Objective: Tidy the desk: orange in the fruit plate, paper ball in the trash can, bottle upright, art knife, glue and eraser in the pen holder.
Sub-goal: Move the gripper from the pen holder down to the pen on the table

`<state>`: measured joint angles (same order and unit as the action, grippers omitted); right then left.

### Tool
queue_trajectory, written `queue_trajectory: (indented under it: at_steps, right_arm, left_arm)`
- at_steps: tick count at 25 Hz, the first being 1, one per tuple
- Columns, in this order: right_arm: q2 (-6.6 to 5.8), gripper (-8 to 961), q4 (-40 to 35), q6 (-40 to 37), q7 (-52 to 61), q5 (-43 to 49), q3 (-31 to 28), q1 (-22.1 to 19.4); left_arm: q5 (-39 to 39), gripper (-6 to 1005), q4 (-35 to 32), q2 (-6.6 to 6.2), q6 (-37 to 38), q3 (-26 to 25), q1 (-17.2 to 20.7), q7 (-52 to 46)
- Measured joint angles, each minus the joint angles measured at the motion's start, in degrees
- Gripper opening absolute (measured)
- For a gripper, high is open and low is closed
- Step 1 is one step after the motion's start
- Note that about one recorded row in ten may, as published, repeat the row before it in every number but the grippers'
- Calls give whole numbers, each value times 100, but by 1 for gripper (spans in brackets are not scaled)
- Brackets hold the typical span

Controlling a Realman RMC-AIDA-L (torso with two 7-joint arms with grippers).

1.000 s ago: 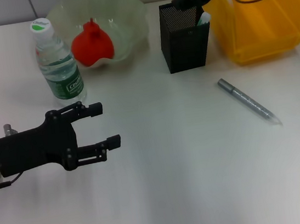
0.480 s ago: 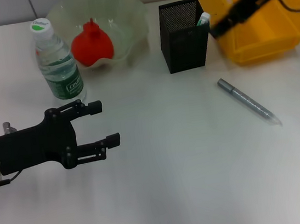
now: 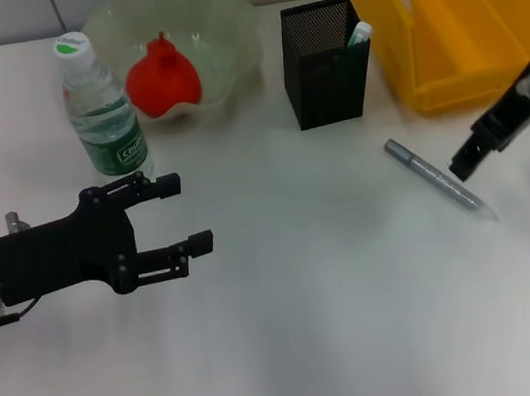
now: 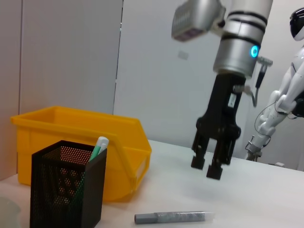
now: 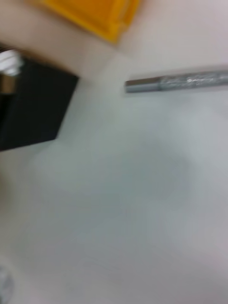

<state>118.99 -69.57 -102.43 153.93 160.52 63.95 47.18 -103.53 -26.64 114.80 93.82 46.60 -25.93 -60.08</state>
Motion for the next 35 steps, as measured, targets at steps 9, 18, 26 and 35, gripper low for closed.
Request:
queue_trajectory:
  at_steps: [9, 18, 26, 35]
  right_arm:
    - [17, 645, 628, 902, -219, -13, 421, -192]
    - [19, 463, 1301, 1634, -355, -35, 652, -176]
    - [33, 382, 1499, 1936, -534, -219, 687, -200]
    - [36, 276, 1748, 2164, -562, -254, 761, -143]
  left_arm:
    - [0, 838, 1, 2, -3, -11, -21, 26]
    - [0, 837, 1, 1, -1, -11, -26, 31]
    - [0, 837, 1, -5, -4, -10, -26, 41]
    - [0, 837, -2, -24, 3, -10, -42, 21]
